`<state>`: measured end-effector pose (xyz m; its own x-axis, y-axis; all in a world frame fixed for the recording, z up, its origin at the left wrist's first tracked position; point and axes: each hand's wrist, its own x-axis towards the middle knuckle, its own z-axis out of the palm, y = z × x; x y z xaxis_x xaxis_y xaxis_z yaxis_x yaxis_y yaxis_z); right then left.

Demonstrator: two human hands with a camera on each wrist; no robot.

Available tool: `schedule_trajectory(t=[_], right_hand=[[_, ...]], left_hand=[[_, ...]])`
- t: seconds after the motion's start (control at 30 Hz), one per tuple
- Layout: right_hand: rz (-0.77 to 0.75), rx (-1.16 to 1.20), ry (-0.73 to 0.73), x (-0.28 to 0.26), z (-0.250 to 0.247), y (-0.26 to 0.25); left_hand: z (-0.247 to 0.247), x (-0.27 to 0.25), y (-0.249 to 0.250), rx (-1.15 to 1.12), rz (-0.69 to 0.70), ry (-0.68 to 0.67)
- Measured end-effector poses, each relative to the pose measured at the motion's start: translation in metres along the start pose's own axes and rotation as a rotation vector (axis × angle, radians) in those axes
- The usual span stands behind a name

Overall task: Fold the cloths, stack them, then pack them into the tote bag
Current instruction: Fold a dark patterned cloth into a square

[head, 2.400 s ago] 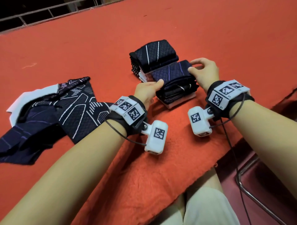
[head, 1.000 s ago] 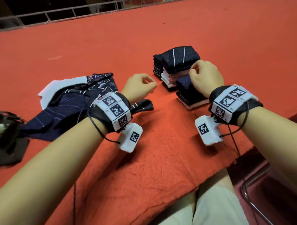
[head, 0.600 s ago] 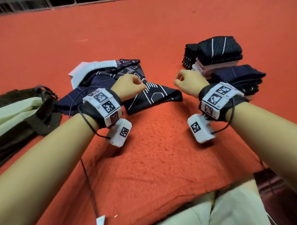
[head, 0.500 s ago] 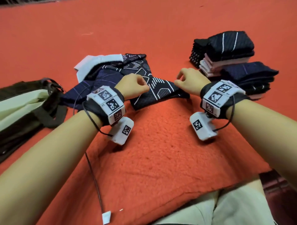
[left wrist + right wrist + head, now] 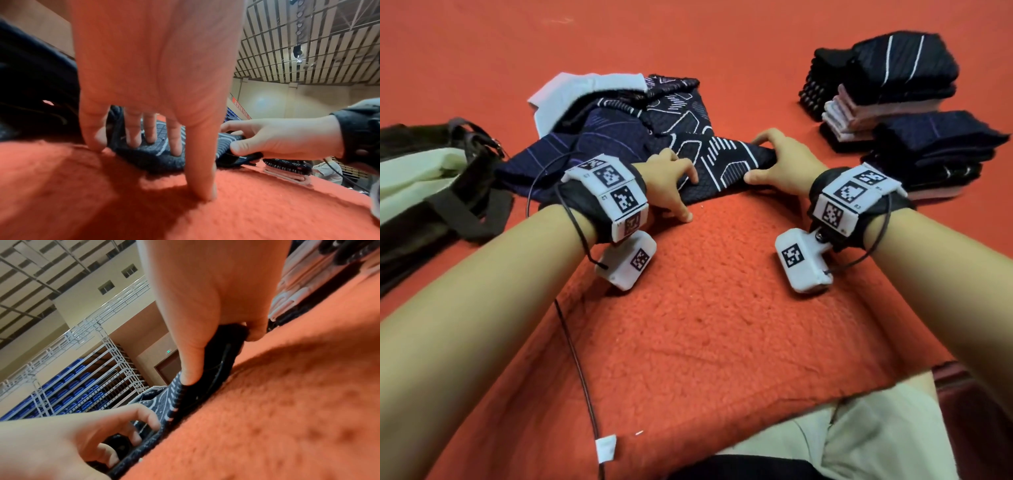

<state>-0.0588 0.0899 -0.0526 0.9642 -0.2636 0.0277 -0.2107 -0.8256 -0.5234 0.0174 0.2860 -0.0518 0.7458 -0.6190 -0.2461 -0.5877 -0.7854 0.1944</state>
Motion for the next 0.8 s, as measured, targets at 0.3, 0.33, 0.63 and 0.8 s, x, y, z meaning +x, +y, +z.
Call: schedule_trajectory(t=[0.3,0.33,0.63,0.8], right_hand=[[-0.082,0.216,0.214,-0.005,-0.002,-0.001],[-0.094,0.224,0.207,-0.006,-0.004,-0.002],[-0.143,0.081,0.074,-0.015,-0.062,0.003],[-0.206,0.265,0.019,-0.034,-0.083,-0.015]], left_hand=[[-0.004,-0.003,-0.003,0.005,0.074,0.069],[-0.005,-0.004,-0.002,0.004,0.085,0.092],[-0.046,-0.022,-0.023,-0.764,0.035,0.49],[-0.084,-0.035,-0.016,-1.161,0.082,0.518]])
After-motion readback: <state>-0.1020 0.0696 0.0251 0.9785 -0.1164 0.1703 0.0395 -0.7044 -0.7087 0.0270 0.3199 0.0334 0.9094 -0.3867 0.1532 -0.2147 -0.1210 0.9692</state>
